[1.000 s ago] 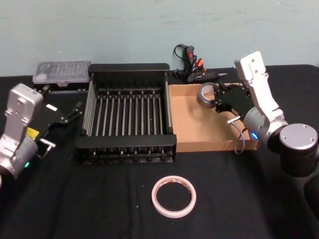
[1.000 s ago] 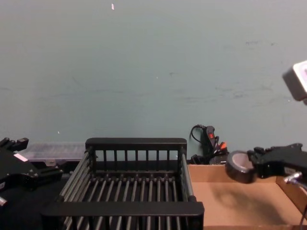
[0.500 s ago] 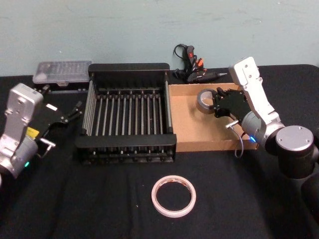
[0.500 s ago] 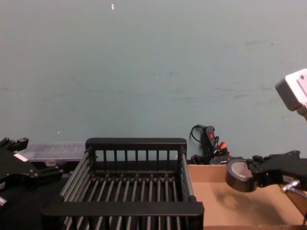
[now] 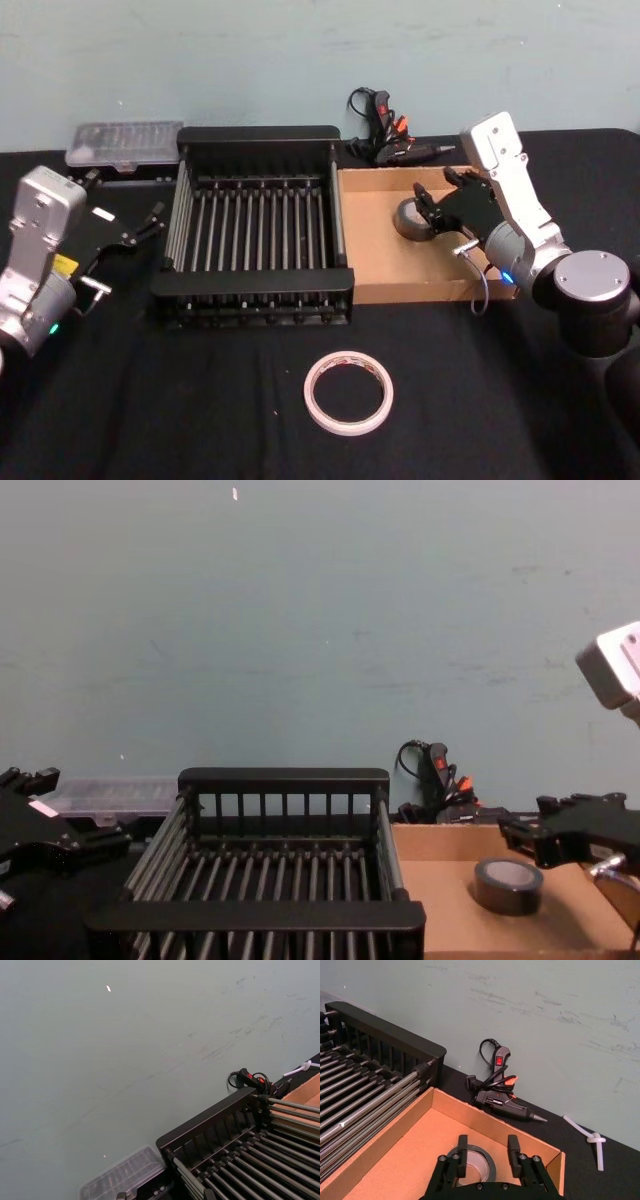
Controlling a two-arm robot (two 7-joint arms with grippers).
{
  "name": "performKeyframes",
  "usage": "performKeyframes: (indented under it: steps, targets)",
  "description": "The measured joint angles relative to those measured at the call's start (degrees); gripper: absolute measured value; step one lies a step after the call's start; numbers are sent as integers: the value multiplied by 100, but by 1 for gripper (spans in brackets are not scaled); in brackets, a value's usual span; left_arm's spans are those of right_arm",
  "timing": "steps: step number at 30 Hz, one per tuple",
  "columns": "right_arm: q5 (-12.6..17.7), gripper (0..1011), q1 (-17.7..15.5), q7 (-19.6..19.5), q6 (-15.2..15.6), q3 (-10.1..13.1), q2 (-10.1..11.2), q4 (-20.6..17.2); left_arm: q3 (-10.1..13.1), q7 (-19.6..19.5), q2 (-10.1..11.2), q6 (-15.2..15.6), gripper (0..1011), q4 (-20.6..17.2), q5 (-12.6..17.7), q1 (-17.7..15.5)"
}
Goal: Pick up the white tape and place it into the black box , Pick up the silver tape and place it into the brown box.
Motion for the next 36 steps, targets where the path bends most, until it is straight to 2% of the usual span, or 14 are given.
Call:
performKeyframes:
  steps: [1, 2, 4, 8, 18, 33, 36]
  targets:
    - [1, 466, 0, 0, 0, 0, 0, 0, 0, 0, 0, 0, 1002, 0, 0, 0]
    - [3, 534, 0, 0, -1, 1, 0, -1, 0, 0, 0, 0, 1001, 0, 0, 0]
    - [4, 575, 0, 0, -2, 1, 0, -2, 0, 0, 0, 0, 1001, 0, 0, 0]
    - [7, 736, 0, 0, -2, 1, 0, -5, 0, 0, 0, 0, 1001, 0, 0, 0]
    - [14, 991, 0, 0, -2, 1, 0, -5, 0, 0, 0, 0, 1001, 0, 0, 0]
    - [14, 1002, -5, 8, -4, 6, 0, -8, 0, 0, 0, 0, 1001, 0, 0, 0]
    - [64, 1002, -86, 145, -37, 84, 25, -158, 0, 0, 0, 0, 1001, 0, 0, 0]
